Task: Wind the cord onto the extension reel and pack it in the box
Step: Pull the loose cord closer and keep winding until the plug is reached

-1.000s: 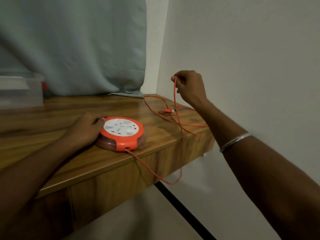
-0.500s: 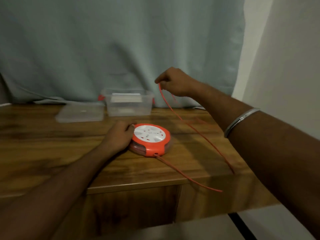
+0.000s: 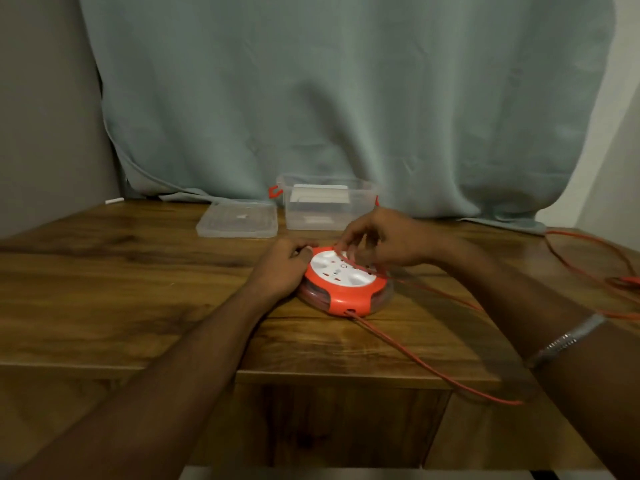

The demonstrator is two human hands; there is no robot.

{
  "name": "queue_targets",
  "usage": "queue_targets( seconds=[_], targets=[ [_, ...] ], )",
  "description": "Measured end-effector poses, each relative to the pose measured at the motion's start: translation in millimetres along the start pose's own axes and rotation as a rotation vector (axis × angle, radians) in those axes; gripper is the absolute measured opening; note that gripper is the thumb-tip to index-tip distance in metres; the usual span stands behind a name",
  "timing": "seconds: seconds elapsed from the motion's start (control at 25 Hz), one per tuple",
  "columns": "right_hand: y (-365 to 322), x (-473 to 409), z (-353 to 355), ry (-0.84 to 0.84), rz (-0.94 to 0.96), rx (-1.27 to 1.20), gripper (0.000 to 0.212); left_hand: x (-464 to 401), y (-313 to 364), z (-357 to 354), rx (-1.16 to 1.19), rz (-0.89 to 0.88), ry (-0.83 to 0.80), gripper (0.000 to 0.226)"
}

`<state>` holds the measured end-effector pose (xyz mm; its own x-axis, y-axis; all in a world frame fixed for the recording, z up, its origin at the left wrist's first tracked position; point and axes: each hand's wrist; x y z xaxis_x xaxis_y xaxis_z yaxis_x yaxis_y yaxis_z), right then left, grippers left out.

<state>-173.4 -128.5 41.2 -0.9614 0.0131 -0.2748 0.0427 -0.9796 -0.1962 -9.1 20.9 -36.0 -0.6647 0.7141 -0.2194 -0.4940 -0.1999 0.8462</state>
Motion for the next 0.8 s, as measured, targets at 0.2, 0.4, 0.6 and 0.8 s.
queue_targets(
  seconds=[0.2,0.4,0.6,0.8],
  targets=[
    [-13,22,-3,0.0,-0.036,-0.066,0.025,4,2,0,-0.003,0.001,-0.019,0.033],
    [-29,32,8,-0.092,-0.008,-0.051,0.022,6,3,3,-0.017,0.007,-0.026,0.034],
    [-29,37,10,-0.233,-0.028,-0.058,0.032,8,4,4,-0.046,-0.001,-0.022,0.035],
    [20,48,33,-0.063,-0.481,0.688,0.021,7,3,3,-0.021,0.013,-0.031,0.035]
  ],
)
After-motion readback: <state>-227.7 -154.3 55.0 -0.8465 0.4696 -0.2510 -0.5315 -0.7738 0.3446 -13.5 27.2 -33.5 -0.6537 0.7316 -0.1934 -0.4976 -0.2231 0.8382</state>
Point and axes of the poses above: each hand's wrist, its own x-axis away from the middle knuckle, its own z-axis out of the back of the hand, y = z × x, and after that the axes turned 14 degrees about z, right-handed
